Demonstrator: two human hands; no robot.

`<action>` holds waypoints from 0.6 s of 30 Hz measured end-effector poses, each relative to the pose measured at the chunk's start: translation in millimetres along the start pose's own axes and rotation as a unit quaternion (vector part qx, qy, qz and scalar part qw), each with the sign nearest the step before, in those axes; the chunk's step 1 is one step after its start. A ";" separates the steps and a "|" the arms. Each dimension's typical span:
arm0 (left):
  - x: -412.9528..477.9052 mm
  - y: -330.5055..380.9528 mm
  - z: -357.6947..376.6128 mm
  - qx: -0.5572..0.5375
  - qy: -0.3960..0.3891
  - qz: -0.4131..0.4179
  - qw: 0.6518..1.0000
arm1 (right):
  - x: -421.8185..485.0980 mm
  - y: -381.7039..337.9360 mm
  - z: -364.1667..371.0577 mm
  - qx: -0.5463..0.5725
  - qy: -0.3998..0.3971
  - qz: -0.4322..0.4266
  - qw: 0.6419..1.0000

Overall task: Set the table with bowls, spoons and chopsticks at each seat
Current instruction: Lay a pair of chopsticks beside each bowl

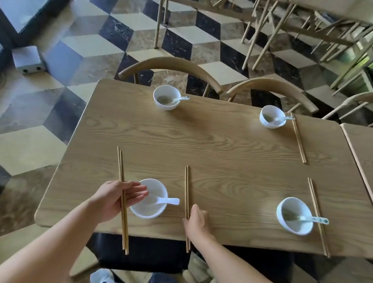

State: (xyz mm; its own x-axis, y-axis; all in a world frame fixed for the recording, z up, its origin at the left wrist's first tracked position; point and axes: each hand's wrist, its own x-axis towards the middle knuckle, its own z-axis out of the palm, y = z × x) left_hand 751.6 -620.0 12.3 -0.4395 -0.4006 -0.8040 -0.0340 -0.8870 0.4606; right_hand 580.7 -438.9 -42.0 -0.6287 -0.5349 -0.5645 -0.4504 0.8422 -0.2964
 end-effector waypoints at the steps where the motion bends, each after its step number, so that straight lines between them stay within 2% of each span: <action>1: 0.2 0.8 1.3 0.003 -0.002 0.000 1.000 | -1.2 0.8 0.5 -0.004 0.003 -0.005 1.000; 18: 6.5 -10.2 15.8 0.009 0.000 -0.011 1.000 | 6.0 5.0 3.1 0.008 0.023 -0.007 1.000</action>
State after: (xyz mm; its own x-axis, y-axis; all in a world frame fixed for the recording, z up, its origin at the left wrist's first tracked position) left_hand 734.9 -610.0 8.4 -0.4389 -0.3801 -0.8142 -0.0601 -0.8917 0.4487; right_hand 576.6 -437.7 -49.3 -0.6511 -0.5481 -0.5251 -0.4488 0.8359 -0.3160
